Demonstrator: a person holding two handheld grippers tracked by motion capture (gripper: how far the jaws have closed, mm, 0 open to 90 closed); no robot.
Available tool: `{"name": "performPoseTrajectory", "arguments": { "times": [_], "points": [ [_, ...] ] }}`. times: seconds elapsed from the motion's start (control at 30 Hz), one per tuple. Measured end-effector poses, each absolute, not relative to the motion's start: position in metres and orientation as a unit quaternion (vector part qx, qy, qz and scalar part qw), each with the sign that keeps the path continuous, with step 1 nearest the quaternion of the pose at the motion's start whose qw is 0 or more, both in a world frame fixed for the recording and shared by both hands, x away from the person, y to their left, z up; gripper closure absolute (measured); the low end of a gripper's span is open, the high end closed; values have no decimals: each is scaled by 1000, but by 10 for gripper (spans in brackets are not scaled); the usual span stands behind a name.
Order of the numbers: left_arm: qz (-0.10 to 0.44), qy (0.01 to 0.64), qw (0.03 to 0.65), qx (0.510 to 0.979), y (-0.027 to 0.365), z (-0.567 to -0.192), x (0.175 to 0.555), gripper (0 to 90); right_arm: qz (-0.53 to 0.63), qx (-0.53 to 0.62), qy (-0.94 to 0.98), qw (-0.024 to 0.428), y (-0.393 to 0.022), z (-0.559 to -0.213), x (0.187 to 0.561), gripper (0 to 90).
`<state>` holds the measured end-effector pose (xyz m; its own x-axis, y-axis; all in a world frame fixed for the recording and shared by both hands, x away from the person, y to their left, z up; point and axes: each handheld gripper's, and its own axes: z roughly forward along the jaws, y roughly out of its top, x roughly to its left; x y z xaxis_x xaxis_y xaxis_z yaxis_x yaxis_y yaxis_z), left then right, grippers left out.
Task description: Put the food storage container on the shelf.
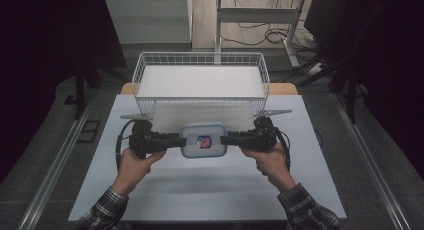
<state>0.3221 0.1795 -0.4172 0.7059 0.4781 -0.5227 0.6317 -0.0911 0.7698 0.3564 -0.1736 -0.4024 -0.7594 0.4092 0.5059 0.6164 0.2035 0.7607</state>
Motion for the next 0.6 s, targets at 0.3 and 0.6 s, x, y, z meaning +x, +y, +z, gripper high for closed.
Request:
{"name": "performPoseTrajectory", "arguments": {
  "times": [0.3, 0.6],
  "points": [
    [-56, 372, 559, 739, 183, -386, 348, 582, -550, -334, -760, 87, -170, -378, 377, 585],
    [-47, 373, 567, 733, 189, -363, 376, 581, -561, -334, -754, 75, -164, -355, 404, 583]
  ]
}}
